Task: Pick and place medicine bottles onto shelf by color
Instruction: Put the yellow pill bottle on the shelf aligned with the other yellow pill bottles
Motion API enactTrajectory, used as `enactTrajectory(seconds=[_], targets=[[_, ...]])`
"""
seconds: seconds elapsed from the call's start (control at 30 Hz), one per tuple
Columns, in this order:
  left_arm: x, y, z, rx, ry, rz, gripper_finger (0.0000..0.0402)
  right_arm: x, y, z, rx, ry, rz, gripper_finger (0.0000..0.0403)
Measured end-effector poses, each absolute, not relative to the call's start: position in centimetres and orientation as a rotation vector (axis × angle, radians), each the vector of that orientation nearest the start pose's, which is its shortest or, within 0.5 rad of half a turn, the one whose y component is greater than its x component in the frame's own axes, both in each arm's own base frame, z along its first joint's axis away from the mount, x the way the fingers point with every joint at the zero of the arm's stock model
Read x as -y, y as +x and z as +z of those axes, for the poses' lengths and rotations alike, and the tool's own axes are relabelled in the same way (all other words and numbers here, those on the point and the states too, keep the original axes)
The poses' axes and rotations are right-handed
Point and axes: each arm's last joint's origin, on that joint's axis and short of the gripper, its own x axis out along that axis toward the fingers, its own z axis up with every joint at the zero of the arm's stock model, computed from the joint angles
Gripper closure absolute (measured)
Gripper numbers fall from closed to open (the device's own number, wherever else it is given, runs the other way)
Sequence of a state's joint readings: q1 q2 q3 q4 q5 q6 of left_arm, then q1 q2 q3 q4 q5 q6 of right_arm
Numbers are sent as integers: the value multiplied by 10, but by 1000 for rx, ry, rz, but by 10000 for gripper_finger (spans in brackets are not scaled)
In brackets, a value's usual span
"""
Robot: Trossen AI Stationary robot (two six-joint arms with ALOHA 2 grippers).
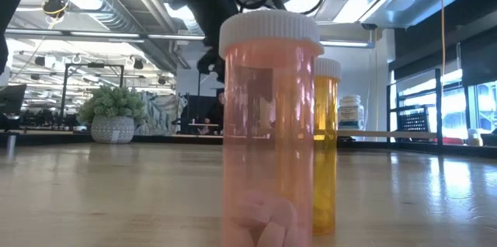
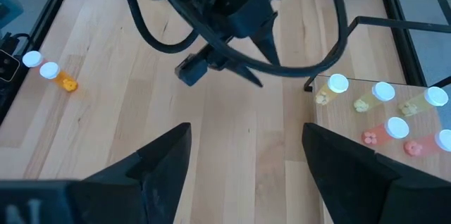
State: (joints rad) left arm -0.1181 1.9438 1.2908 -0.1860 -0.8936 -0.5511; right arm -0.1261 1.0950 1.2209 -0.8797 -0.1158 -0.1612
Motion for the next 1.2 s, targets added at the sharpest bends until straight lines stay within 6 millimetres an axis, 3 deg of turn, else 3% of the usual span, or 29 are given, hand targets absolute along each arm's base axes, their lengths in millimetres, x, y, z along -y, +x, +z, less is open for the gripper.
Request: enactTrajectory(seconds=[0.17,0.37,0.6,0.87,1.2], targets=[[25,401,168,-457,-61,844,237,22,204,362,-746,-63,51,130],[9,393,154,-400,-38,842,237,22,204,362,-746,-63,51,130],[-12,395,151,-423,-59,707,237,22,204,362,-746,-63,51,130],[-34,394,151,-431,-74,734,237,22,204,362,-746,-63,51,130],[-46,394,150,-443,-100,701,237,23,204,362,-748,-69,34,130]])
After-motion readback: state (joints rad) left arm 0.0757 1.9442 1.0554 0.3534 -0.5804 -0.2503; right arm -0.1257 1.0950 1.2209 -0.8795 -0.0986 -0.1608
